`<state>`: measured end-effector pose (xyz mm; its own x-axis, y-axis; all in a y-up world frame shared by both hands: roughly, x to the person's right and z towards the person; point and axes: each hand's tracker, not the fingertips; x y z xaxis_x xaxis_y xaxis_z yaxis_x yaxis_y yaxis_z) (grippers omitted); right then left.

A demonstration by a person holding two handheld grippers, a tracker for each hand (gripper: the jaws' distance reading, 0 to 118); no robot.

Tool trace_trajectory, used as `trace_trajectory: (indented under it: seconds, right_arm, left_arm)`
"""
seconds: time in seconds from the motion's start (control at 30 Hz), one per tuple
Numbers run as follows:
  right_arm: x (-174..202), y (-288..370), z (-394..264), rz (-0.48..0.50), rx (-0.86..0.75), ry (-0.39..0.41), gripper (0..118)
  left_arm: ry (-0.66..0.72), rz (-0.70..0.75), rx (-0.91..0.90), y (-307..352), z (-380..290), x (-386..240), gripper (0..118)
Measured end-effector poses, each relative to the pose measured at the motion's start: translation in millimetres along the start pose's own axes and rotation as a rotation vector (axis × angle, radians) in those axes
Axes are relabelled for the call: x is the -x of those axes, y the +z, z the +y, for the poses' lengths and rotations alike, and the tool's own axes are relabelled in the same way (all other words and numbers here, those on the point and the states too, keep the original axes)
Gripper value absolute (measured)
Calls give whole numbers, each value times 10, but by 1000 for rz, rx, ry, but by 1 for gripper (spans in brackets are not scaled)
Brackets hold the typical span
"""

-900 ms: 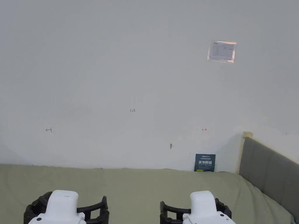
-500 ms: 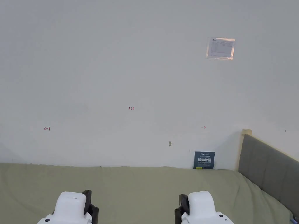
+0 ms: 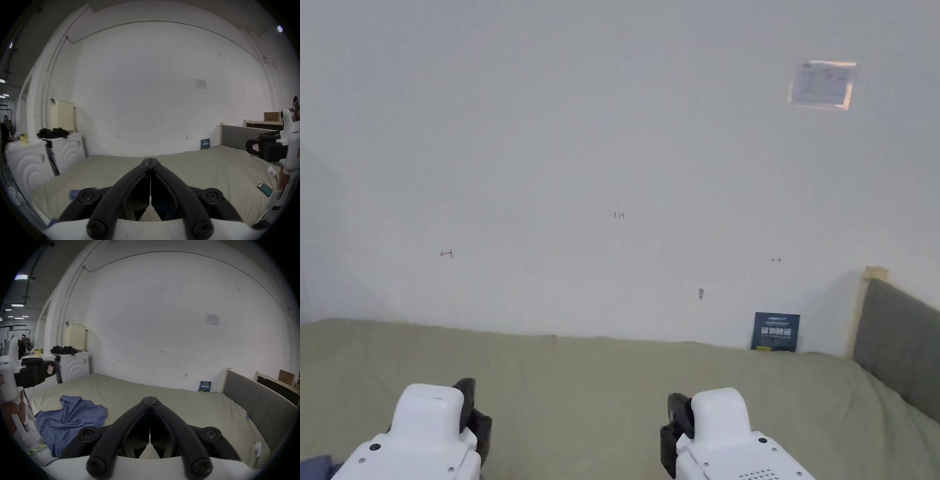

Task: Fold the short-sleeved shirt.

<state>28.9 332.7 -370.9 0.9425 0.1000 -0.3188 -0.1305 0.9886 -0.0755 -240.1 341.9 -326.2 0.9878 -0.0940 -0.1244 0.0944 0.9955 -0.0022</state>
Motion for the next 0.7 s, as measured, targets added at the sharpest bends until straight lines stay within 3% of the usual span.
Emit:
trace_trajectory:
  seconds: [0.13,0.37,0.5,0.63,0.7]
  right_arm:
    - [487,-148,-29,131,0,-30,0]
    - [1159,-327,-122,256,21,-41,1]
    - [1277,-458,-214,290,51,-7,1]
    - [1282,-647,-361,308,84,21,1]
    - [1282,-767,-444,306,102,26,1]
  left_arm:
    - [-35,121,9,290,-49,483,0]
    - [17,234,113,509,-289,1153,0]
    - [134,185,382,104,-584,1482,0]
    - [172,133,779,-637,-1139,1753,0]
    - [226,75,831,-950,-1511,1854,0]
